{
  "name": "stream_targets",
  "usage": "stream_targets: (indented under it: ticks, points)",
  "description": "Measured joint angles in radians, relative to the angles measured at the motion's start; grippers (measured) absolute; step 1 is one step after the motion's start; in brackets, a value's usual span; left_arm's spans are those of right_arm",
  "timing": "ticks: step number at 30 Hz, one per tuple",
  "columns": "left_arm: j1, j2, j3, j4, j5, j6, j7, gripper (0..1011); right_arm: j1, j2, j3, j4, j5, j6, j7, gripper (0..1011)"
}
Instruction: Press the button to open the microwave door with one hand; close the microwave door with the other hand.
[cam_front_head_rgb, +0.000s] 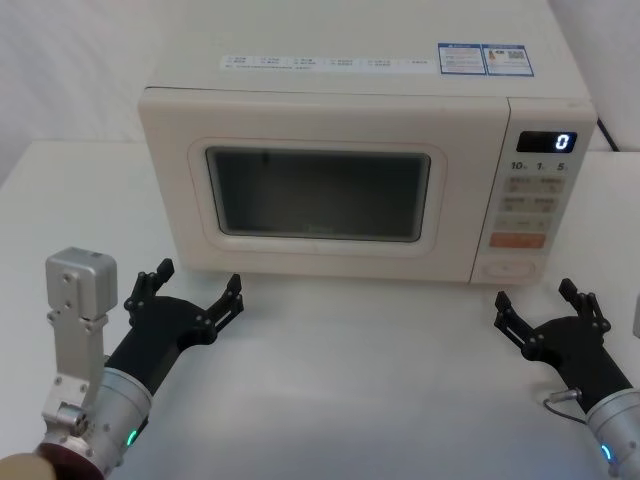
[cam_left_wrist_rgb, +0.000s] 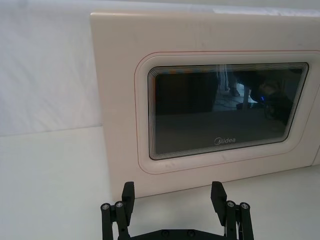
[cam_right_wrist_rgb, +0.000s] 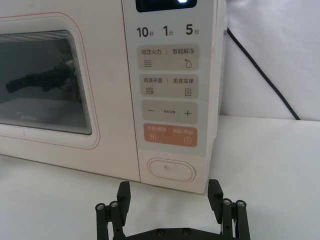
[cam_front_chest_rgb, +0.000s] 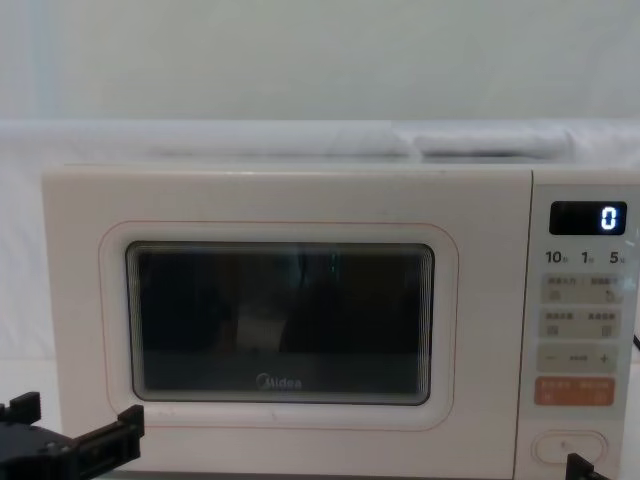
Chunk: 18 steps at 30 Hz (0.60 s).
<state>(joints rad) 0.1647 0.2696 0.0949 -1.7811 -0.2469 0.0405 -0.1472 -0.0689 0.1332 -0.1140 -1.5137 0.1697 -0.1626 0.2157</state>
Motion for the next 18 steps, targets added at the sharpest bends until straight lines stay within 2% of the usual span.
stream_targets:
  ticks: [18]
  points:
    - [-0.002, 0.001, 0.002, -0.002, -0.002, 0.001, -0.002, 1001, 0.0, 0.0, 0.0, 0.0, 0.0, 0.0, 0.0, 1002]
